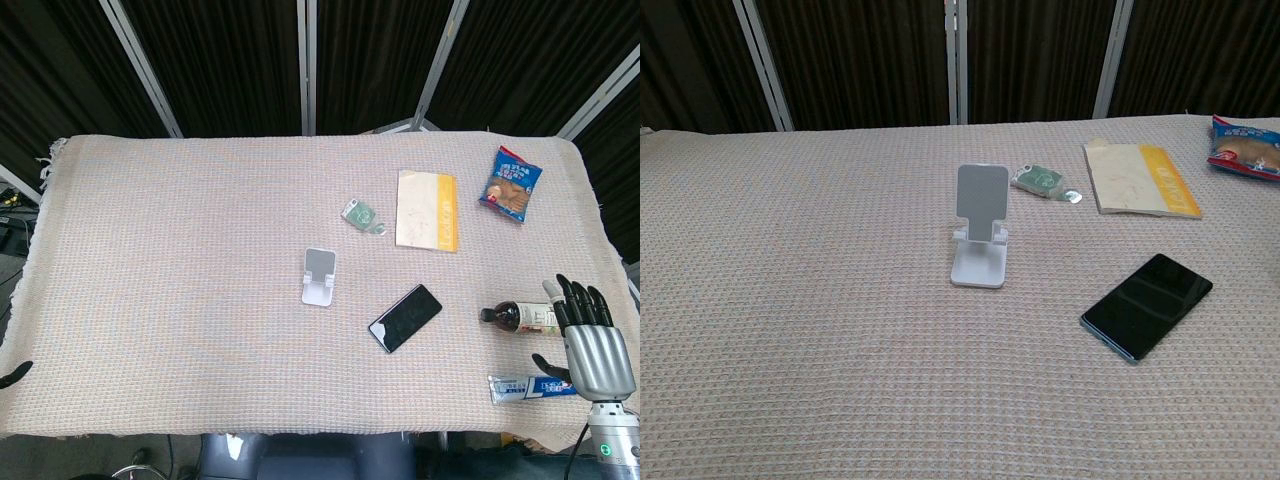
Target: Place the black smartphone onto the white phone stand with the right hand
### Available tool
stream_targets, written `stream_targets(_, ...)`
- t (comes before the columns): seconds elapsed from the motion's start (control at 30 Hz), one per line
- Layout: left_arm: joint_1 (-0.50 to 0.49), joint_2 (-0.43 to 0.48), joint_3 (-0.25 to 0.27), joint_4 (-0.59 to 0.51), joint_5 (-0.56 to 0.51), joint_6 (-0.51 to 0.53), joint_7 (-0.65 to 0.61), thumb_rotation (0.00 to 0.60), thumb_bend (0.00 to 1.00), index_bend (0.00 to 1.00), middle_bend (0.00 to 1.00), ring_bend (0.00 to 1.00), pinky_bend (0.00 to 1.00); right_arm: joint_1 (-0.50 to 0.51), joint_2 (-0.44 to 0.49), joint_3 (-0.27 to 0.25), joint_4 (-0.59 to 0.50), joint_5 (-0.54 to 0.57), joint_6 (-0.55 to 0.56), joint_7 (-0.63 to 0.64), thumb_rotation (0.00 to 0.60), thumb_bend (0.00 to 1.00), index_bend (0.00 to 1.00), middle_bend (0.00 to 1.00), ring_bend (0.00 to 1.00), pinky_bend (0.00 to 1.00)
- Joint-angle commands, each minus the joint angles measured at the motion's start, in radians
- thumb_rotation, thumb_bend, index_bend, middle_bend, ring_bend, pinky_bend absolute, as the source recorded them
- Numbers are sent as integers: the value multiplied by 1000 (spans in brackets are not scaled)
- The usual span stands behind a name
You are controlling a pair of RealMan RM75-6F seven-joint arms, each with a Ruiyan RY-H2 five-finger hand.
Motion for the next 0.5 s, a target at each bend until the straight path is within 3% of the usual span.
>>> stream_targets(0.03, 0, 0, 0, 0, -1, 0, 0, 600, 0, 0, 0, 0, 0, 0, 0, -1, 0, 1, -2, 0, 600, 0, 0, 0, 0, 0)
stream_targets(0.4, -3, 5, -13, 3, -34, -13, -14, 600, 0, 0, 0, 0, 0, 54, -12, -2, 8, 17, -105, -1, 600, 0, 0, 0, 0, 0)
stream_targets(0.5, -9, 0, -15, 12, -49, -30, -7, 600, 0, 0, 0, 0, 0, 118, -8, -1, 26, -19, -196, 47, 600, 0, 0, 0, 0, 0)
